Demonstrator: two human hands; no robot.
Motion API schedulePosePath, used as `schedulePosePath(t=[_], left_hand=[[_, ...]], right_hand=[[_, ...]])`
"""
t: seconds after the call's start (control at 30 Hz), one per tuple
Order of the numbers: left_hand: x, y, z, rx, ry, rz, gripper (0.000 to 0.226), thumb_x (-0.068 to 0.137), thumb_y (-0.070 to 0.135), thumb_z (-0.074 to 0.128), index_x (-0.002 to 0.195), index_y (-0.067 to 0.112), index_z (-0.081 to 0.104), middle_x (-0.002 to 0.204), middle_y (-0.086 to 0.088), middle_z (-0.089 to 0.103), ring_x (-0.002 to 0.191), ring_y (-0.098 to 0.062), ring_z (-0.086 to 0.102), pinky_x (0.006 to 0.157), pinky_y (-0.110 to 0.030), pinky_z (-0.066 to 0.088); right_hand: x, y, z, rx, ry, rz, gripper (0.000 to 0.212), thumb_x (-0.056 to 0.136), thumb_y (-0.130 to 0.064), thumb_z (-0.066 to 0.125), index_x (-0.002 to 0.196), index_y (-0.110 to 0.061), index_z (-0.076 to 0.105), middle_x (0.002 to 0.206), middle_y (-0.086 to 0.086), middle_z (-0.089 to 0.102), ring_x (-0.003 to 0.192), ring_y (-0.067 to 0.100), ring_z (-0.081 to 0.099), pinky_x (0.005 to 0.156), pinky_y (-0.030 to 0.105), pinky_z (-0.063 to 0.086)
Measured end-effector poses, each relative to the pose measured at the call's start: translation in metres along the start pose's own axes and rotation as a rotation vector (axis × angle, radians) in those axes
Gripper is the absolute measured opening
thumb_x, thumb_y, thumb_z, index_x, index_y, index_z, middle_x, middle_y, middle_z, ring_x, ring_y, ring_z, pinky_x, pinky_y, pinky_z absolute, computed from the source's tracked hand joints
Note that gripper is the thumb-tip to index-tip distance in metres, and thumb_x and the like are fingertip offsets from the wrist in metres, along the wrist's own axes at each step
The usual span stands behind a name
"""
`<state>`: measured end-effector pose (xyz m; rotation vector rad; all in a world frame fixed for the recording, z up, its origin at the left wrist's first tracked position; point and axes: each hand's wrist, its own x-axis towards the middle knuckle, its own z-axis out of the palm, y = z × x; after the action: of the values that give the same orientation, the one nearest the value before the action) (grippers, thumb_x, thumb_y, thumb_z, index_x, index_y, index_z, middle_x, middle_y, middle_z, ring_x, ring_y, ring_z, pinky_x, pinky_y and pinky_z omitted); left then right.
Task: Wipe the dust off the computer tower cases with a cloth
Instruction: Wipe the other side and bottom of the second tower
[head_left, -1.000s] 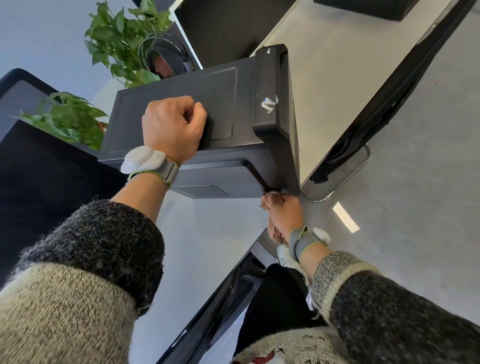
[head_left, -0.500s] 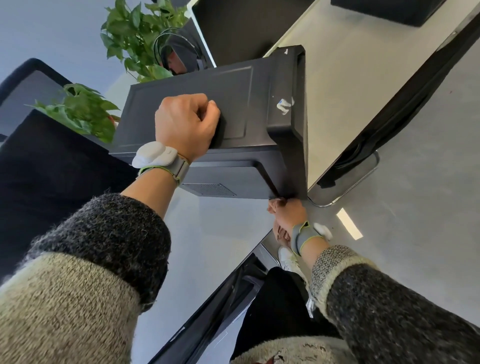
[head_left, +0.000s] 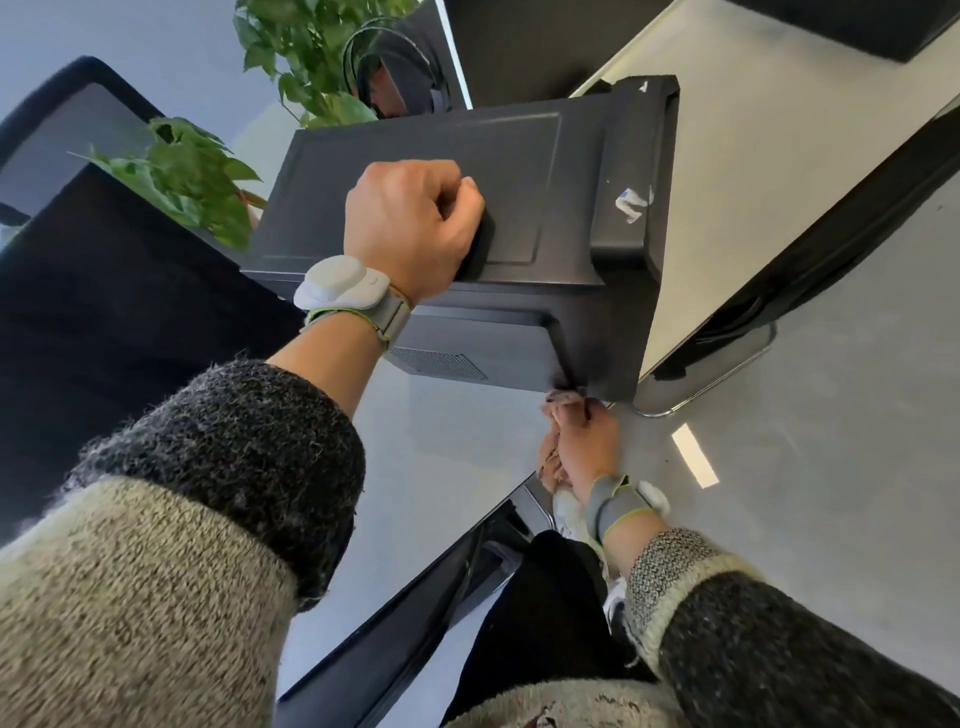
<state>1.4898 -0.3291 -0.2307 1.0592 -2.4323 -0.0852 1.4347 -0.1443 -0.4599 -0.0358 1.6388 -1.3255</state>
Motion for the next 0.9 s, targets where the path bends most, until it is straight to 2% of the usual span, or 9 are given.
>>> schedulePosePath(t=[0.1, 0.27, 0.37, 0.4, 0.47, 0.57, 0.63, 0.7, 0.9], left_hand=[[0.000, 0.002, 0.000, 0.005, 0.006, -0.018, 0.042, 0.091, 0.030, 0.054, 0.058, 0.015, 0.032, 0.049, 0.003, 0.027, 0.054, -0.023, 0.030, 0.052, -0.032, 0.025], [-0.001, 0.002, -0.003, -0.019, 0.025, -0.036, 0.047, 0.091, 0.031, 0.055, 0.055, 0.021, 0.025, 0.048, 0.005, 0.027, 0.054, -0.021, 0.031, 0.052, -0.028, 0.020], [-0.001, 0.004, -0.004, -0.001, 0.031, -0.051, 0.049, 0.090, 0.031, 0.055, 0.056, 0.023, 0.021, 0.048, 0.004, 0.023, 0.055, -0.022, 0.028, 0.050, -0.027, 0.016], [0.000, 0.003, -0.004, 0.001, 0.032, -0.049, 0.049, 0.090, 0.031, 0.055, 0.056, 0.022, 0.021, 0.048, 0.004, 0.023, 0.055, -0.023, 0.028, 0.050, -0.026, 0.015], [-0.001, 0.001, -0.003, -0.002, 0.036, -0.030, 0.047, 0.090, 0.031, 0.056, 0.056, 0.021, 0.025, 0.048, 0.004, 0.024, 0.054, -0.024, 0.031, 0.050, -0.027, 0.016], [-0.002, -0.003, 0.000, -0.020, 0.039, -0.015, 0.044, 0.091, 0.033, 0.053, 0.057, 0.020, 0.028, 0.048, 0.006, 0.025, 0.052, -0.024, 0.034, 0.050, -0.026, 0.016], [-0.001, -0.004, -0.001, -0.024, 0.037, -0.008, 0.045, 0.092, 0.034, 0.051, 0.056, 0.022, 0.026, 0.049, 0.007, 0.026, 0.052, -0.024, 0.035, 0.049, -0.025, 0.016], [-0.001, -0.005, -0.001, -0.031, 0.019, 0.006, 0.043, 0.092, 0.035, 0.049, 0.057, 0.021, 0.029, 0.050, 0.007, 0.030, 0.052, -0.024, 0.038, 0.050, -0.026, 0.018], [0.001, -0.004, -0.006, -0.057, -0.052, 0.027, 0.036, 0.094, 0.034, 0.045, 0.063, 0.018, 0.039, 0.055, 0.005, 0.036, 0.058, -0.029, 0.042, 0.059, -0.032, 0.027]], right_hand=[[0.018, 0.002, 0.004, -0.114, -0.014, 0.035, 0.030, 0.106, -0.015, 0.045, 0.100, -0.009, 0.073, 0.095, 0.006, 0.080, 0.038, 0.021, 0.059, 0.031, 0.022, 0.039], [0.000, -0.012, 0.001, -0.129, -0.075, 0.031, 0.035, 0.107, -0.026, 0.044, 0.094, -0.014, 0.074, 0.075, 0.010, 0.072, 0.034, 0.021, 0.044, 0.037, 0.020, 0.030], [-0.024, -0.032, -0.001, -0.028, -0.098, -0.124, 0.026, 0.106, -0.028, 0.055, 0.100, -0.016, 0.078, 0.073, 0.005, 0.072, 0.043, 0.024, 0.057, 0.037, 0.028, 0.041], [-0.031, -0.040, -0.001, -0.009, -0.102, -0.186, 0.023, 0.106, -0.026, 0.058, 0.102, -0.015, 0.079, 0.078, 0.003, 0.076, 0.055, 0.023, 0.068, 0.045, 0.033, 0.052], [-0.029, -0.041, -0.001, -0.040, -0.059, -0.268, 0.020, 0.105, -0.018, 0.060, 0.102, -0.011, 0.078, 0.089, 0.001, 0.080, 0.074, 0.011, 0.075, 0.065, 0.026, 0.060], [-0.015, -0.024, 0.006, -0.127, -0.011, -0.186, 0.026, 0.107, -0.022, 0.057, 0.096, -0.009, 0.076, 0.076, 0.013, 0.072, 0.053, 0.017, 0.065, 0.046, 0.026, 0.049], [-0.009, -0.016, 0.013, -0.108, -0.053, -0.064, 0.032, 0.108, -0.028, 0.052, 0.092, -0.011, 0.073, 0.066, 0.022, 0.065, 0.043, 0.029, 0.059, 0.045, 0.031, 0.046], [-0.012, -0.016, 0.019, -0.094, -0.064, -0.007, 0.033, 0.108, -0.025, 0.048, 0.088, -0.012, 0.070, 0.058, 0.020, 0.057, 0.037, 0.028, 0.052, 0.048, 0.033, 0.045], [-0.026, -0.021, 0.024, -0.100, -0.001, -0.273, 0.034, 0.103, -0.045, 0.059, 0.106, -0.016, 0.076, 0.063, 0.016, 0.058, 0.049, 0.029, 0.051, 0.049, 0.039, 0.046]])
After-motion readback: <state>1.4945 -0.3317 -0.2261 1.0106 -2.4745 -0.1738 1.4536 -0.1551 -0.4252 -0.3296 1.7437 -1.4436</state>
